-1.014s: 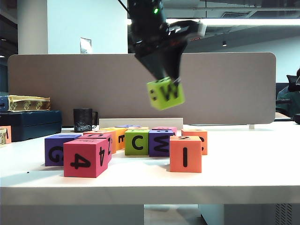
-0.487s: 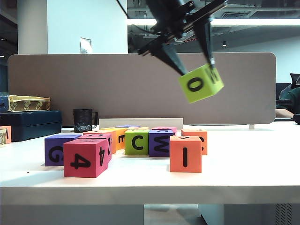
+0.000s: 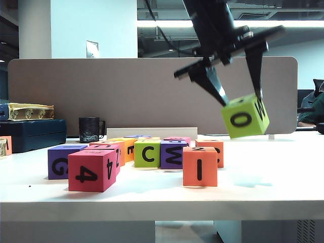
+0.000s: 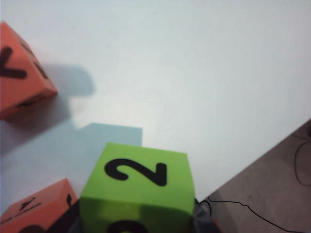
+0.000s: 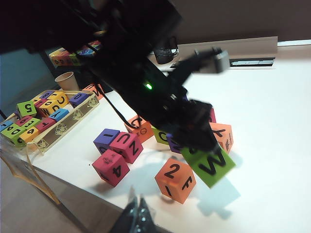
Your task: Select the appropriate blocks from the scattered letter blocks on the table and arrange them in a row to spell out "23".
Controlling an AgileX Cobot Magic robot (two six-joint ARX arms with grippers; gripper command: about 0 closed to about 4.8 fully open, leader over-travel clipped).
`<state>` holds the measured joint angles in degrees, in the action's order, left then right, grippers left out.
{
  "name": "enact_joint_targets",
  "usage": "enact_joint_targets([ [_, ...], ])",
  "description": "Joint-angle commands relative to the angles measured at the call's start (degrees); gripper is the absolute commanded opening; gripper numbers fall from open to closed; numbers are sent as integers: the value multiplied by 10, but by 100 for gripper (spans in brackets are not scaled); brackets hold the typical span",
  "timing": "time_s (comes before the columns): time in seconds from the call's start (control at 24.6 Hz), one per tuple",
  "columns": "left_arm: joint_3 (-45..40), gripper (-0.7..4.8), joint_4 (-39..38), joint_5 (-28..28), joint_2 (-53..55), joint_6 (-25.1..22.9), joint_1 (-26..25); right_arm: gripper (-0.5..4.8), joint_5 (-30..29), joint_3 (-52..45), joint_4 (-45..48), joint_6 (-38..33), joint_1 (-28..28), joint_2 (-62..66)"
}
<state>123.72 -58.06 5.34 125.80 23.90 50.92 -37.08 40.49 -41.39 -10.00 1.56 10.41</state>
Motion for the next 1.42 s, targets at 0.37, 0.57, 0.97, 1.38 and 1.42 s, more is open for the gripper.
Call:
enact_joint_targets([
  [0.37, 2, 236, -42, -56, 41, 121, 5, -1, 1, 2, 14, 0, 0, 1],
  [0.57, 1, 236, -91, -129, 41, 121, 3, -1, 1, 2, 14, 0, 0, 1],
  [0.97, 1, 241, -105, -111, 41, 133, 4, -1, 1, 2, 14, 0, 0, 1],
  [1.38, 0, 241, -117, -103, 50, 132, 4, -1, 1, 2, 14, 0, 0, 1],
  [1.42, -2, 241, -117, -96, 54, 132, 4, -1, 1, 2, 14, 0, 0, 1],
])
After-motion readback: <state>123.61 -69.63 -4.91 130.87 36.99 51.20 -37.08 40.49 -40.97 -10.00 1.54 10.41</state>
